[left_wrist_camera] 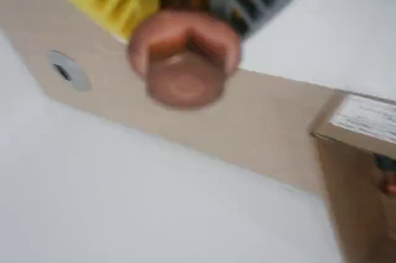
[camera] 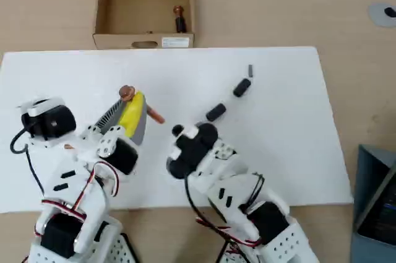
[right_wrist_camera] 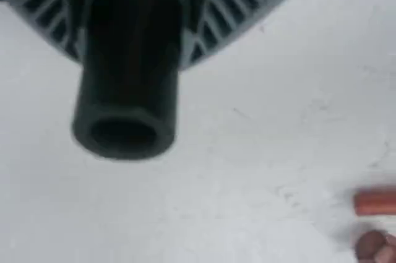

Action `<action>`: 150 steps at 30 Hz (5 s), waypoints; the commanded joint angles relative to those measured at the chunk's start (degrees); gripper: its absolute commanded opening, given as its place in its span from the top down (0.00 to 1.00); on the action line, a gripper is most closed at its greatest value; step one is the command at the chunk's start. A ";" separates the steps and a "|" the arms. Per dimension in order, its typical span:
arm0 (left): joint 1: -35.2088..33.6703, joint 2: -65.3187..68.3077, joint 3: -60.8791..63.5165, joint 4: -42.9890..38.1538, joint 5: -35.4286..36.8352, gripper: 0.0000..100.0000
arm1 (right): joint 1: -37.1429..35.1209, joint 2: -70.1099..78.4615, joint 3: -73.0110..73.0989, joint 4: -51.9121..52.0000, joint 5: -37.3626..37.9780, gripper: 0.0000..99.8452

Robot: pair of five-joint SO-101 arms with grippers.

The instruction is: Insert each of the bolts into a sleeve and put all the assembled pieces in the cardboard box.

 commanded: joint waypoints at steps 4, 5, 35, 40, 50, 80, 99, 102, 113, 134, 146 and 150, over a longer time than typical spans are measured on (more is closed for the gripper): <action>2.73 -0.75 -3.60 -1.32 0.62 1.00 | -1.71 -6.37 -2.51 -3.96 0.79 0.99; 2.73 -0.75 -3.60 -1.32 0.53 1.00 | -1.63 -6.37 -2.51 -3.96 0.79 0.99; 3.34 -0.75 -0.44 3.43 3.16 1.00 | -5.67 -6.37 -8.57 -3.52 4.40 0.99; 6.51 -0.92 -0.79 10.46 3.08 1.00 | -5.58 -6.37 -8.48 -3.52 4.40 0.99; 13.98 -0.84 -0.35 12.92 -2.99 1.00 | -5.67 -6.37 -8.31 -3.52 4.40 0.99; 11.16 -0.66 -1.58 20.75 -2.29 0.84 | -5.67 -6.37 -5.58 -3.52 4.40 0.99; 3.60 -0.75 -12.13 25.76 -2.55 0.85 | -5.67 -6.37 -5.49 -3.52 4.40 0.99; 0.44 -0.84 -12.40 26.02 -2.55 0.88 | -5.67 -6.37 -5.49 -3.52 4.40 0.99; -23.47 -0.84 -2.11 26.99 -16.88 1.00 | 5.76 -5.76 -5.76 -3.52 -0.53 0.99; -35.52 -0.92 20.04 26.73 -26.46 1.00 | 12.09 27.47 -28.88 -8.35 -0.88 0.99; -35.52 -0.92 19.96 26.73 -26.29 1.00 | 17.10 79.69 -66.24 -20.40 -0.53 0.99; -35.52 -0.92 19.96 26.73 -26.29 1.00 | 18.51 95.43 -82.15 -20.31 -0.53 0.99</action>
